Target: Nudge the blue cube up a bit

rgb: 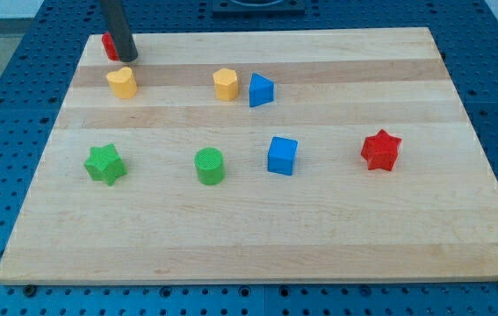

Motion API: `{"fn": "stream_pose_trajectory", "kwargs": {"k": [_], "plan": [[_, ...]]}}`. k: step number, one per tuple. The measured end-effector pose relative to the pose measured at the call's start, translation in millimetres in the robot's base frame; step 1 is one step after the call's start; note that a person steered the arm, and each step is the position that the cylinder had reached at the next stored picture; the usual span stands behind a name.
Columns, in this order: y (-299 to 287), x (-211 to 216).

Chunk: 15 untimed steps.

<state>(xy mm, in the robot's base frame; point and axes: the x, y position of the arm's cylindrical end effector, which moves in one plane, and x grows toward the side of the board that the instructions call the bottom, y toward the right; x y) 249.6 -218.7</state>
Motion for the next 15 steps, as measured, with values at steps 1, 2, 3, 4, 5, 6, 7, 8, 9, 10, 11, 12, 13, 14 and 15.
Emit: {"fn": "stream_pose_trajectory", "kwargs": {"k": [1,2,3,4,5,6,7,8,9,10,11,12,13,14,15], "plan": [[0.0,0.0],[9.0,19.8],[24.9,33.9],[96.8,20.4],[211.1,4.9],[339.8,7.3],[440.8,50.6],[482.9,127.3],[485.2,206.8],[450.7,277.5],[387.9,313.0],[312.9,318.3],[246.1,307.9],[219.8,270.8],[219.8,227.1]]}}
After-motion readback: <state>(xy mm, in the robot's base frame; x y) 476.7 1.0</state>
